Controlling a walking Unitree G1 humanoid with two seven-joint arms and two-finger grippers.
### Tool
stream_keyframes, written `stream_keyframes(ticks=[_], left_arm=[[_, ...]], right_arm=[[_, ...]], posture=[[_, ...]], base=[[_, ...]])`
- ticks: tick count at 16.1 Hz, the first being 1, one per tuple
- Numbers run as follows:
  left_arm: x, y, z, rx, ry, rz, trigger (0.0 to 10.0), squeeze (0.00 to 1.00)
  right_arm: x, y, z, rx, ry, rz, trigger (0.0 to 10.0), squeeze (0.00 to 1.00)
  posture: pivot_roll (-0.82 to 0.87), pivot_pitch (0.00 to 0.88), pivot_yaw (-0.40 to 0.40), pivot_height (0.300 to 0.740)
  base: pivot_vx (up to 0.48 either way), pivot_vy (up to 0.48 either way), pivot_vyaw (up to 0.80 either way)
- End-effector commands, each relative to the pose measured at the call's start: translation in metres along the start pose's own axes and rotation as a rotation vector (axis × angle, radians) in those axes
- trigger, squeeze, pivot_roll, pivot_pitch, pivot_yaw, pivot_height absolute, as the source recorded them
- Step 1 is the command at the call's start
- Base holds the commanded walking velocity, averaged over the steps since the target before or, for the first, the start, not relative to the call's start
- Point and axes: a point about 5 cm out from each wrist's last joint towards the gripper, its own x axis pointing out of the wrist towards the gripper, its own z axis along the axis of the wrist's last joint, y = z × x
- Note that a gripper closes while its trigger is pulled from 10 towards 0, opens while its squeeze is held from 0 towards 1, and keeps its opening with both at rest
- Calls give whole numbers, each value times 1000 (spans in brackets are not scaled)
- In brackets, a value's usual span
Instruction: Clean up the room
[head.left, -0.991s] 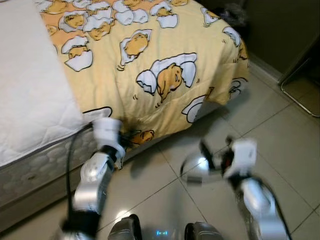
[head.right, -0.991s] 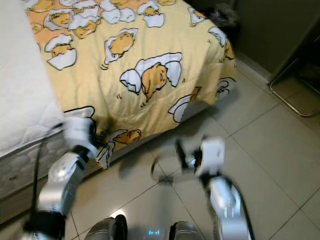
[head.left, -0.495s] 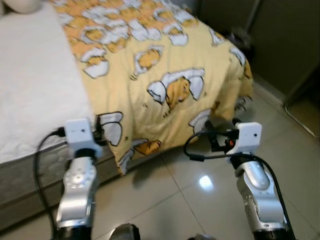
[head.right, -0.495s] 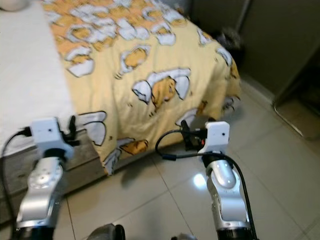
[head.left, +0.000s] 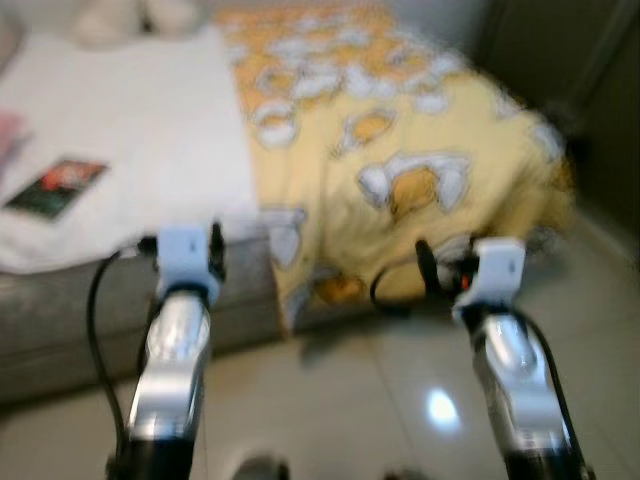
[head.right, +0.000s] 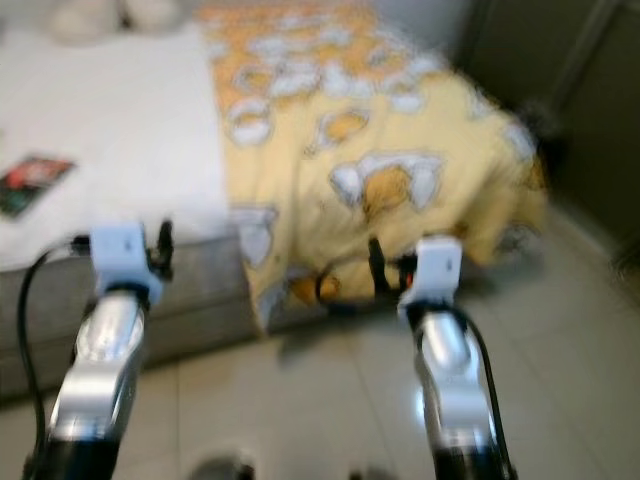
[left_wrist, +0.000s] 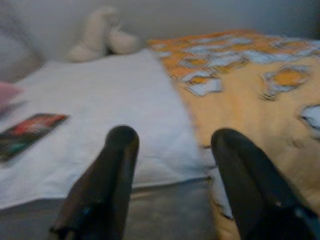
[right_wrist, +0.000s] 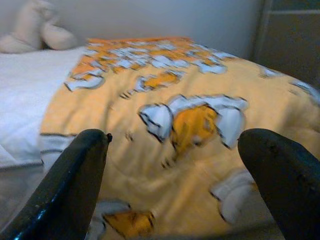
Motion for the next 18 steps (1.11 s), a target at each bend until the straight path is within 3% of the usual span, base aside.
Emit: stream_keyframes(ticks=[1,4,7,10,13,15,18], left_arm=[[4,-6,5,12,-13,-32,10000,1000],[1,-7,-10,38,50,-48,10000,1000],[-8,1,-24,-5,102,-26,10000,1000],[-12,3,-28,-2,109,-28,10000,1000],[-13,11,-29,-77,112,22,10000,1000],[-13,14,-32,-92,126,42,10000,1000],[-8,4,-25,-121,95,-59,10000,1000]], right_arm=[[0,0,2,7,-16,4,10000,0],[-1,1,0,13,-15,3,10000,0],[-6,0,-4,19,-1,13,10000,0],[-8,1,-8,44,16,16,10000,0],[-11,-1,-17,131,52,-15,10000,0],[-13,2,-20,126,61,0,10000,0],[-12,3,-20,116,65,7,10000,0]], posture=[[-42,0,20,740],[-50,0,24,740],[-46,0,27,740],[-37,0,25,740],[-31,0,21,740],[-31,0,19,740],[-32,0,19,740]], base=[[0,0,738],[0,0,758],[0,0,733],[0,0,694],[91,-130,692],[281,-386,628],[331,-256,602]])
